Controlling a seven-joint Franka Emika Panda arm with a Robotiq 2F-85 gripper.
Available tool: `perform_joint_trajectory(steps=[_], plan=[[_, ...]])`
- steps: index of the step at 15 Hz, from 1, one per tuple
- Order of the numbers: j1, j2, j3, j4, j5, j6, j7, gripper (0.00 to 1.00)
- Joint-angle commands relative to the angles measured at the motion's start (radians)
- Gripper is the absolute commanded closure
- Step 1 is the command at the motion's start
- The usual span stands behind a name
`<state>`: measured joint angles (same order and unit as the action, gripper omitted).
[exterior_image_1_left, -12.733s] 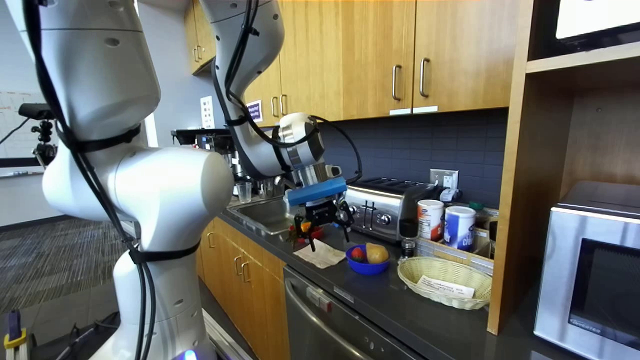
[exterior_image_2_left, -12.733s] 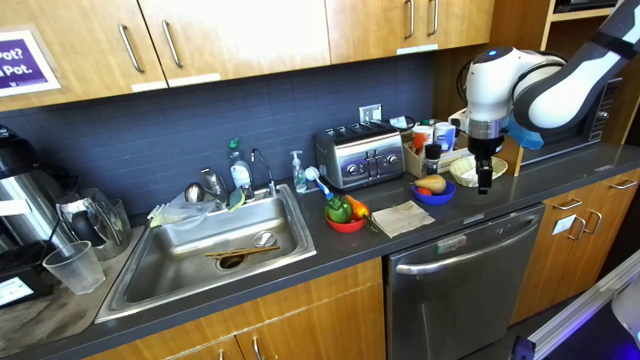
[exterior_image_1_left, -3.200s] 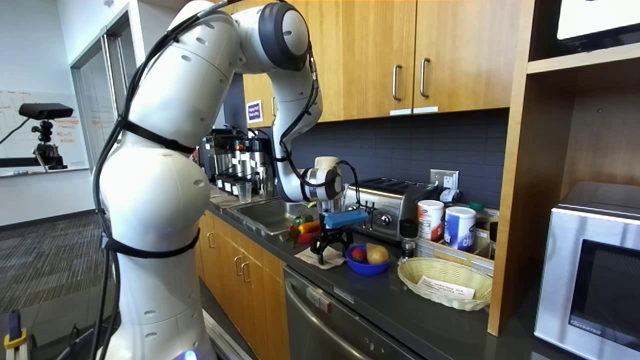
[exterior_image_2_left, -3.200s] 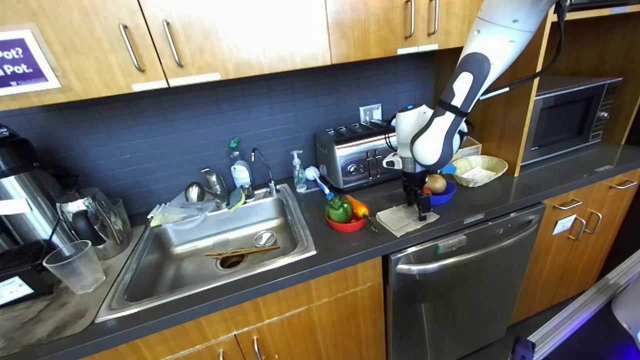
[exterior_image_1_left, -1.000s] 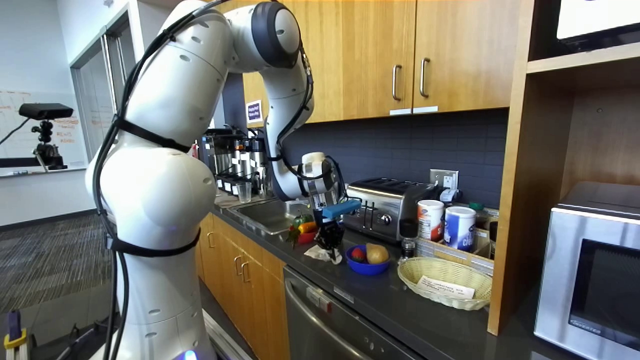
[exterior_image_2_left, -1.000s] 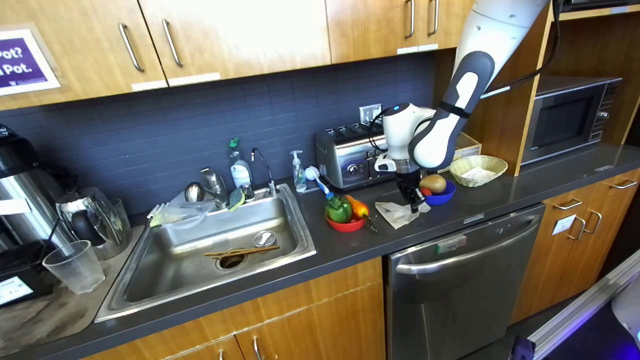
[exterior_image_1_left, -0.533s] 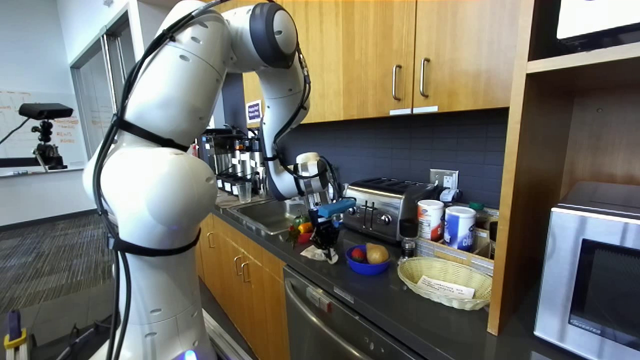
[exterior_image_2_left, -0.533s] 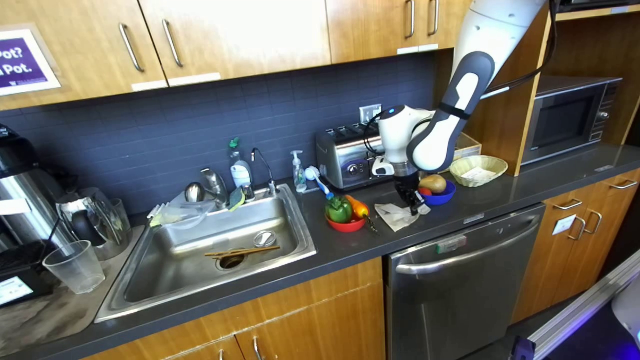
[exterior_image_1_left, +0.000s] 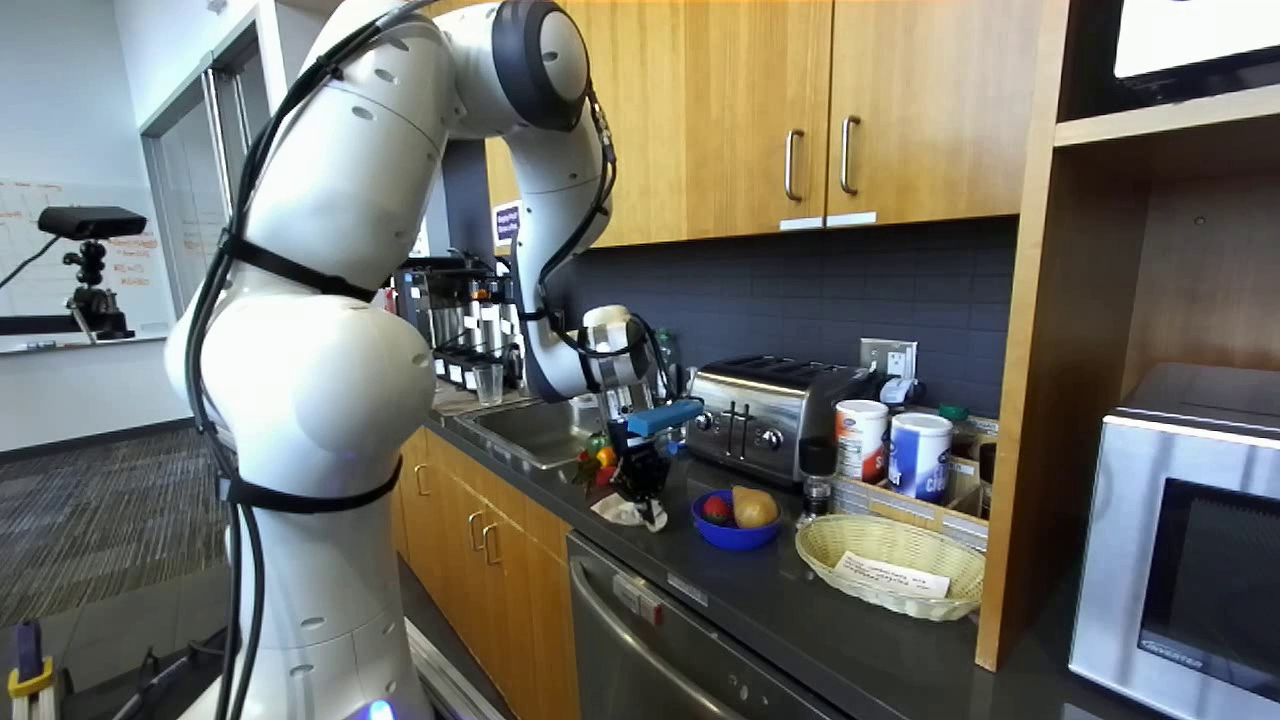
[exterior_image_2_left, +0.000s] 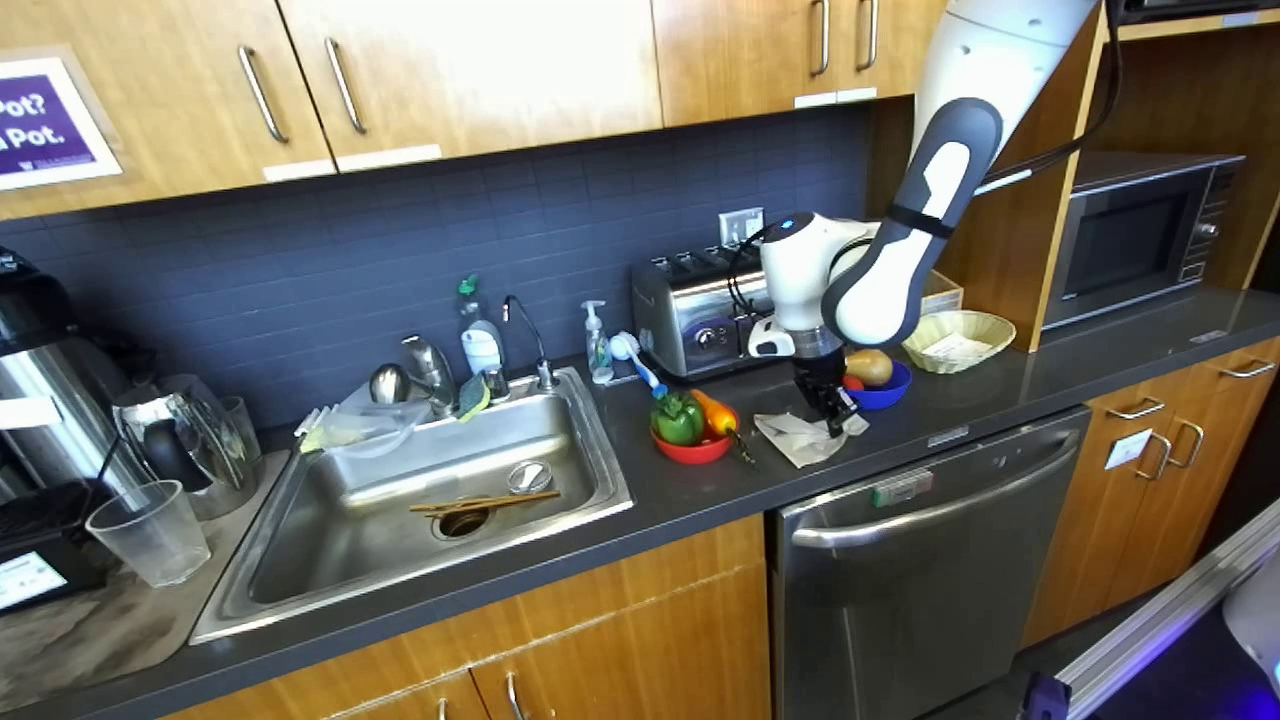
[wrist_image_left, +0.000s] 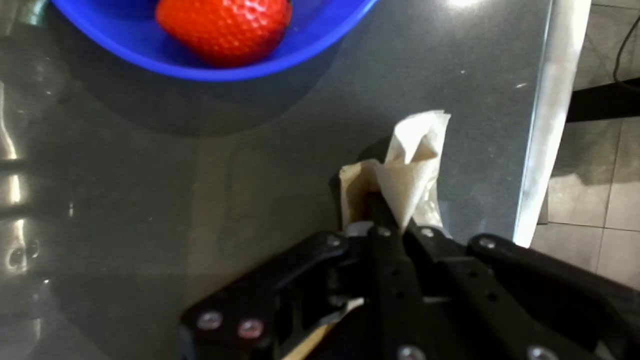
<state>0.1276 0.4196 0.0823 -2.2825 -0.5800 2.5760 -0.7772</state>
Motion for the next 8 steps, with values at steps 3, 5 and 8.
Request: perform_joint_trajectory(steps=[3,5,8], plan=[[-0.036,-0.027,0.009,-0.128,0.005,0.066,0.002,1.00],[-0.047,-0.047,0.006,-0.160,0.007,0.086,-0.001,1.00],[-0.065,-0.066,0.002,-0.192,0.009,0.120,-0.006,1.00]])
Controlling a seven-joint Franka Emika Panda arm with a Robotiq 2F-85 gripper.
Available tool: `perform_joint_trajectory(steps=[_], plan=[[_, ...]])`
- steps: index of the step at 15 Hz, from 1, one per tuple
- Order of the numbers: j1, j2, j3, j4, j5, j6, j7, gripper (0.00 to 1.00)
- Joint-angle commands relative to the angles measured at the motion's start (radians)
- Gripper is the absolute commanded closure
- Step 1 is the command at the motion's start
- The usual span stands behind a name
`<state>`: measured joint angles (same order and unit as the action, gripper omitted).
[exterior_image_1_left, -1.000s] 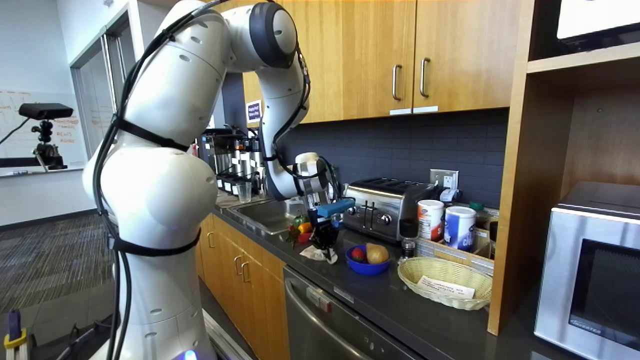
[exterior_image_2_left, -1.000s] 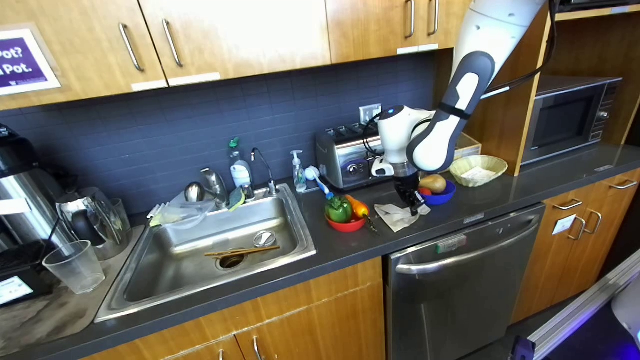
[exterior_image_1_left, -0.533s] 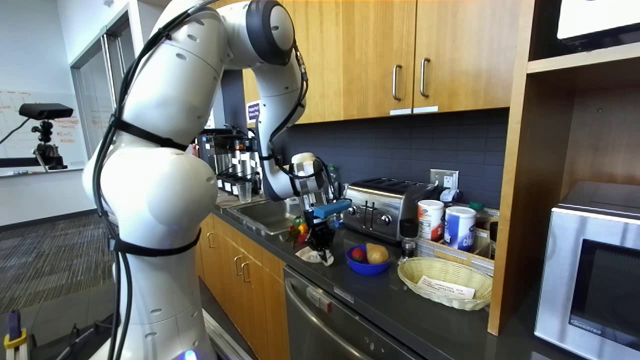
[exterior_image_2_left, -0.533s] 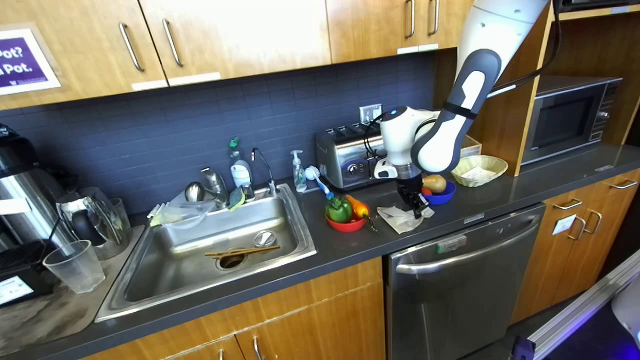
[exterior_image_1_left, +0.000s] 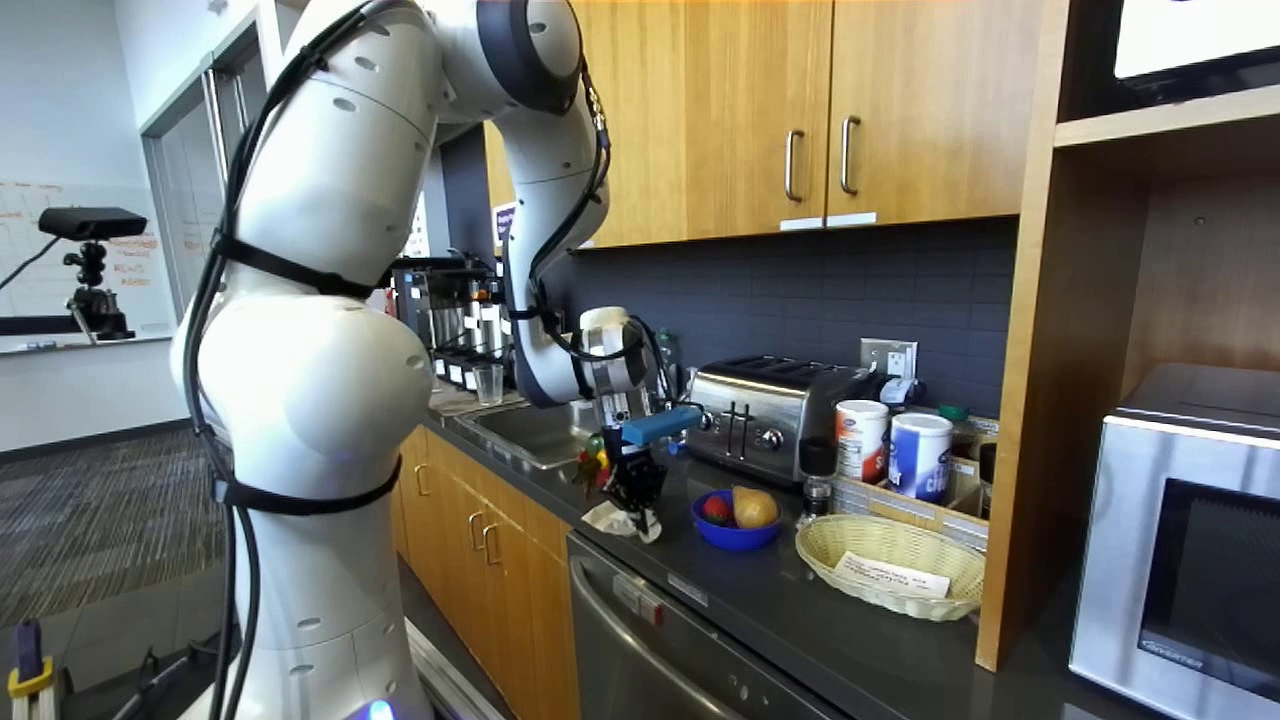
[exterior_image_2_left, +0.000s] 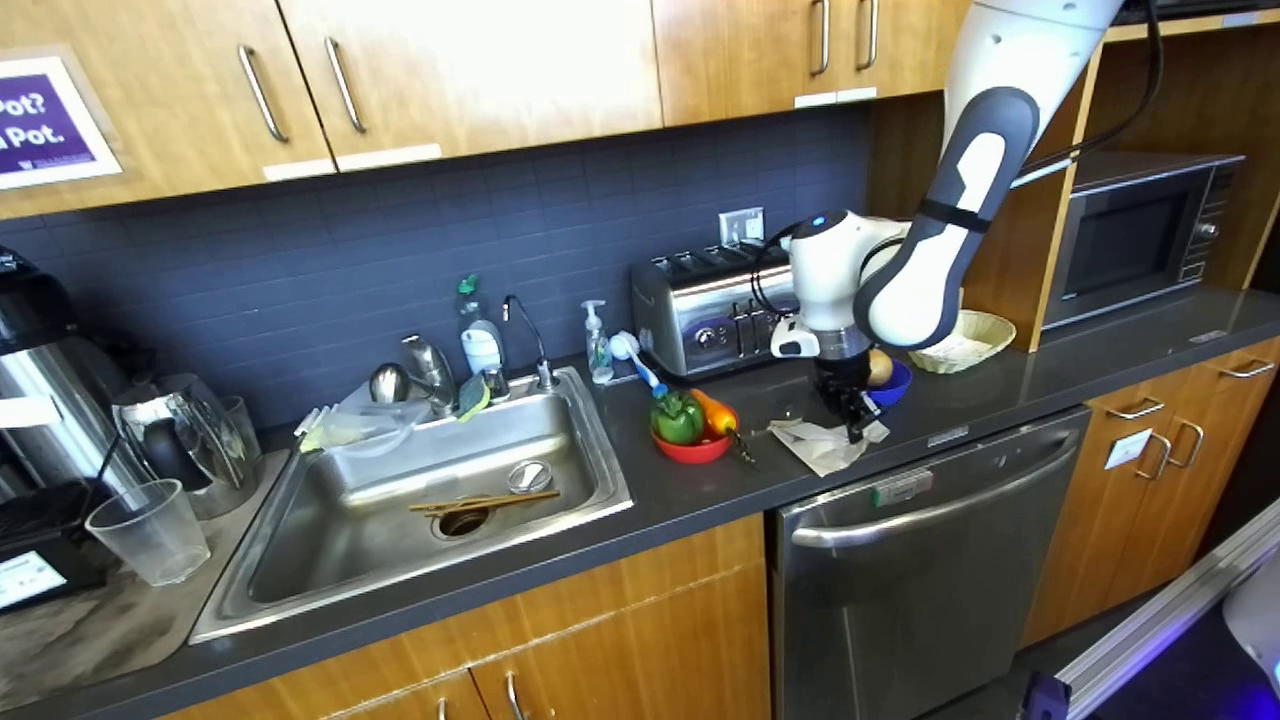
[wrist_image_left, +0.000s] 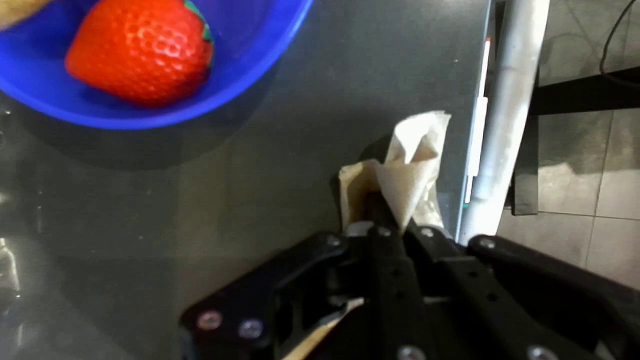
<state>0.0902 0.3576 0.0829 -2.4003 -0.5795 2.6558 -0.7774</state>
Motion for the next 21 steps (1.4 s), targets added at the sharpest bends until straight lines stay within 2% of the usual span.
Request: perform_joint_trajectory(steps=[1,13,21], plan=[[-0.034,-0.008,0.001,-0.082,0.012,0.050,-0.010,1.00],[-0.089,-0.050,-0.004,-0.125,0.073,0.134,-0.038,1.00],[-0.202,-0.072,0.016,-0.149,0.230,0.219,-0.154,1.00]])
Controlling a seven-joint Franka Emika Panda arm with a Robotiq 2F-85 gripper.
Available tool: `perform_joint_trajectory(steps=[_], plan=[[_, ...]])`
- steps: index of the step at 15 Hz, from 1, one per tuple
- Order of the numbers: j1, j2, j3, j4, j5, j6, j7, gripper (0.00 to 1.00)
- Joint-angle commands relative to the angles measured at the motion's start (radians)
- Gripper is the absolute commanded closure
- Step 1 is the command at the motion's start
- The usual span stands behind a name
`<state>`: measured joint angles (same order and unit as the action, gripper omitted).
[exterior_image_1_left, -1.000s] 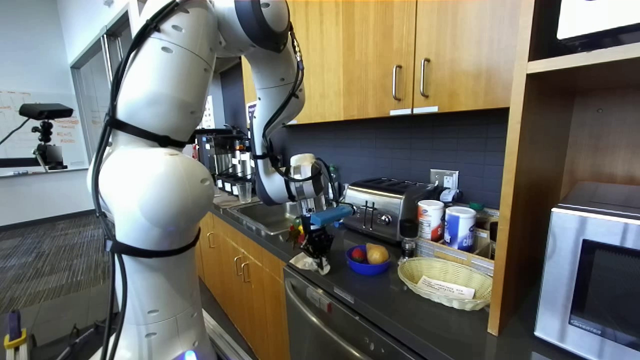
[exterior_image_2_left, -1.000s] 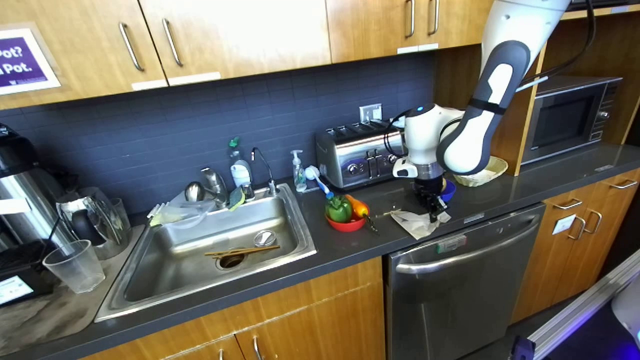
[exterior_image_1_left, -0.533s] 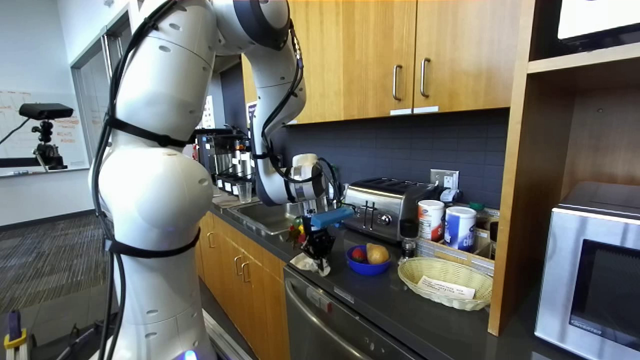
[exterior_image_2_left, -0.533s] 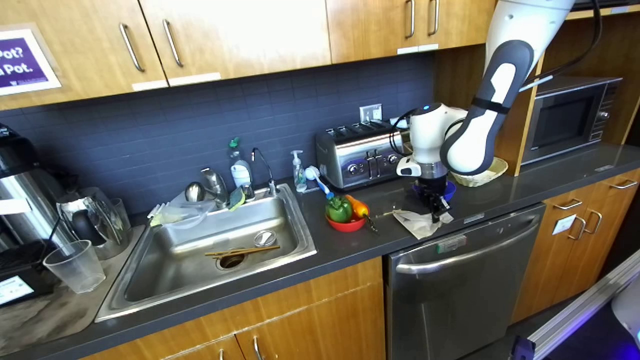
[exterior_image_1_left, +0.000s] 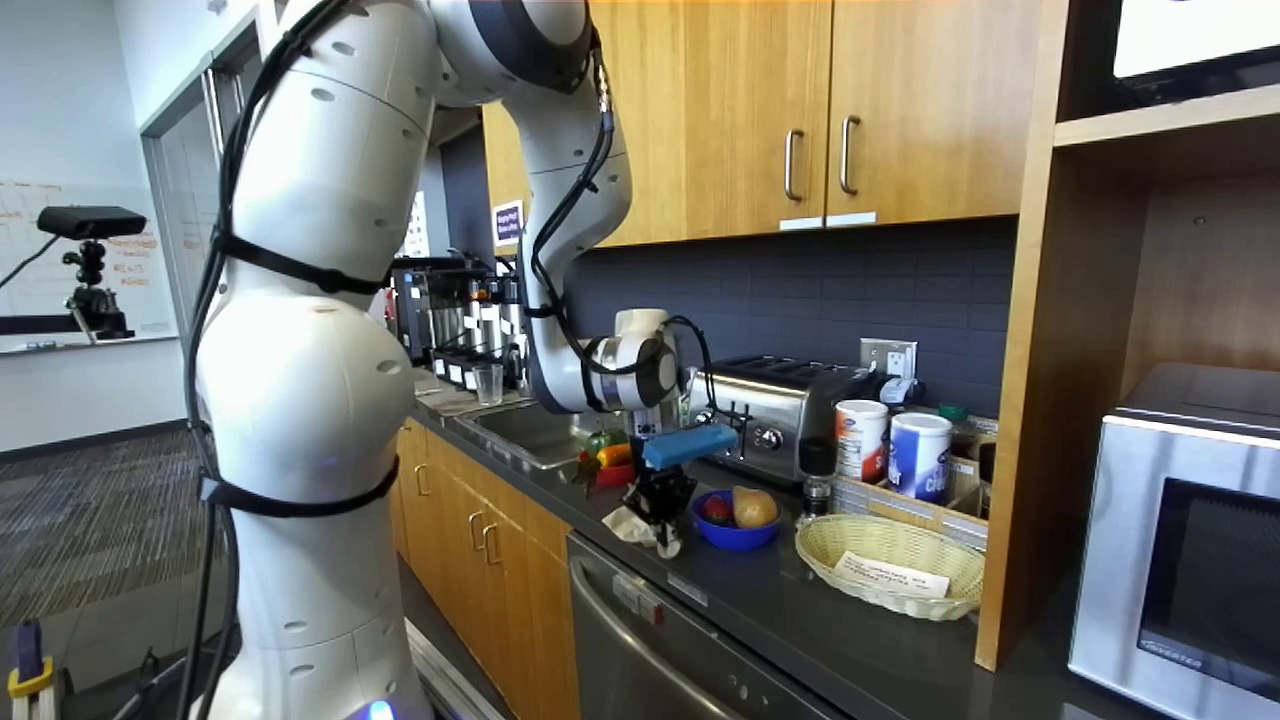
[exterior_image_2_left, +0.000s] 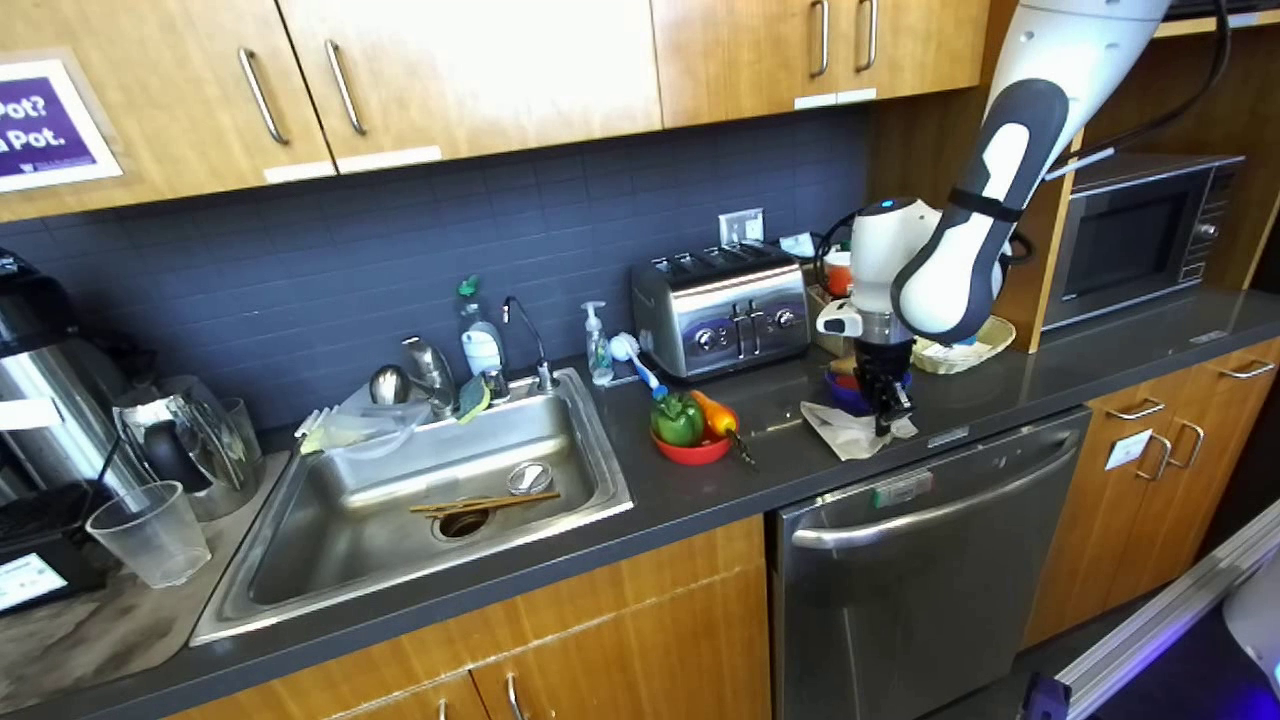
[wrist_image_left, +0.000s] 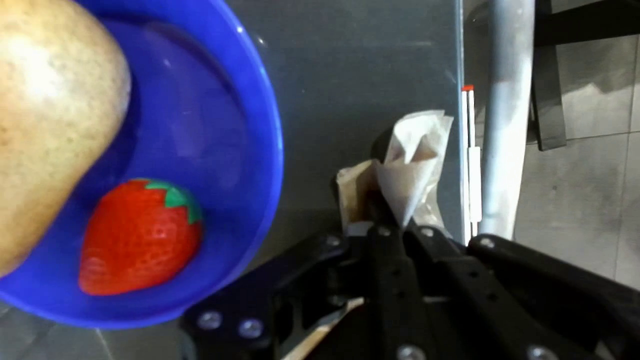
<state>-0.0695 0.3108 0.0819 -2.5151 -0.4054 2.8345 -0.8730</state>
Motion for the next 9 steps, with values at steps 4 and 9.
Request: perform_joint_trajectory(steps=[4,9], plan=[[-0.086,-0.032,0.034,-0.042,0.132,0.066,-0.112,1.00],[-0.104,-0.039,0.037,-0.046,0.181,0.061,-0.132,1.00]])
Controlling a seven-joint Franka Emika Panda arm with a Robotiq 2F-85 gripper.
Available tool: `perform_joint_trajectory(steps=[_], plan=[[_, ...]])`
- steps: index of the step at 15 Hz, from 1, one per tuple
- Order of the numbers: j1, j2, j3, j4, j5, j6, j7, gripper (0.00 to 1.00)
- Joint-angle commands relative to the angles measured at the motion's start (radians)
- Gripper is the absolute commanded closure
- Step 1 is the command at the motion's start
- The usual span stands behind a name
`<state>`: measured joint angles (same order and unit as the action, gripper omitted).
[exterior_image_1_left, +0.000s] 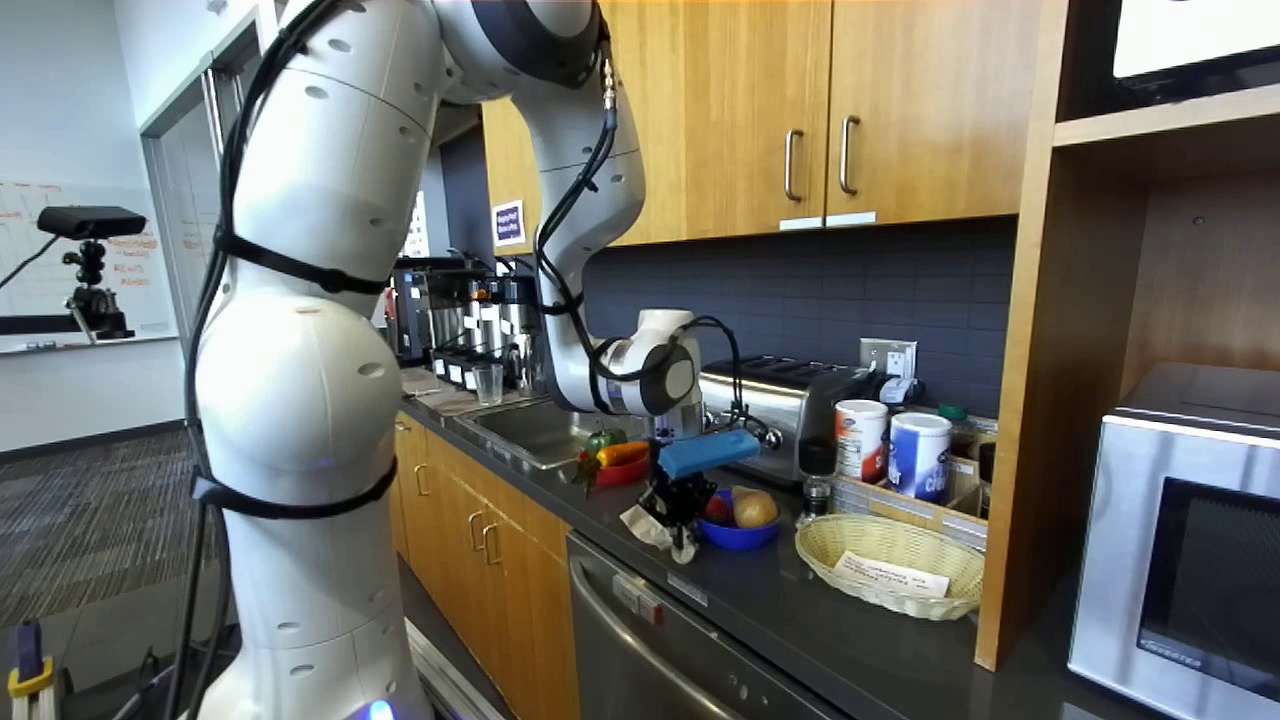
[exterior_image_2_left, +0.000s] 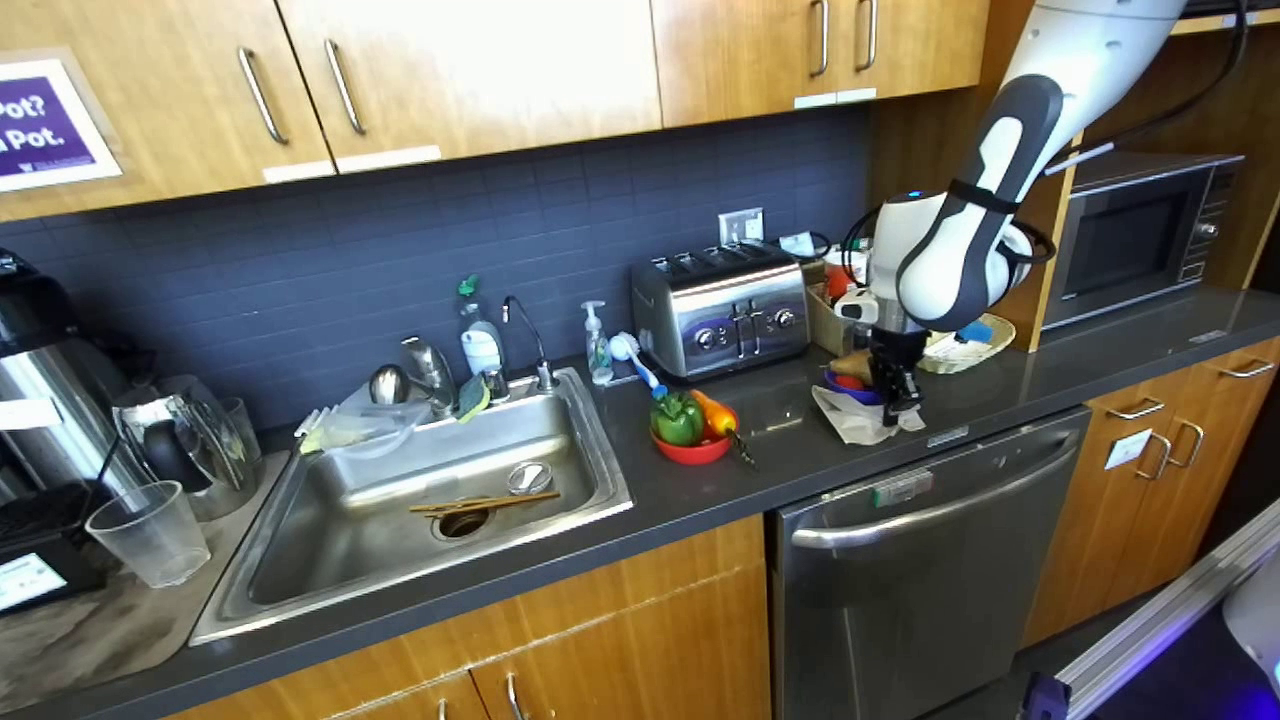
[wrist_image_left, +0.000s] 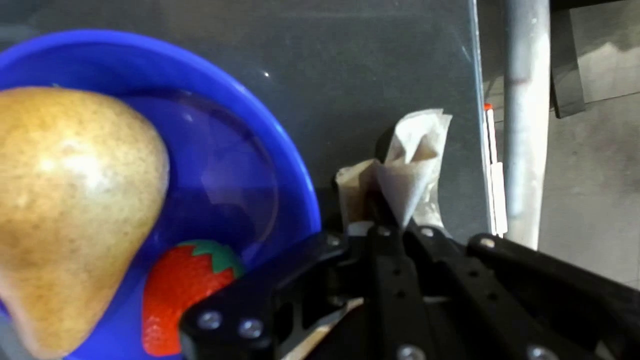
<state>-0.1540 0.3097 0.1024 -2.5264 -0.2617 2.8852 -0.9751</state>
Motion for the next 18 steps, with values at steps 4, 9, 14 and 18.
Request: perform_joint_trajectory(steps=[4,9,14,18], plan=[[-0.025,-0.043,0.006,-0.035,0.049,0.001,-0.021,1.00],[-0.028,-0.034,-0.029,-0.028,0.044,-0.012,0.001,1.00],[-0.040,-0.023,-0.067,-0.023,0.046,-0.024,0.018,1.00],[-0.073,-0.030,-0.069,-0.019,0.072,-0.020,0.016,1.00]])
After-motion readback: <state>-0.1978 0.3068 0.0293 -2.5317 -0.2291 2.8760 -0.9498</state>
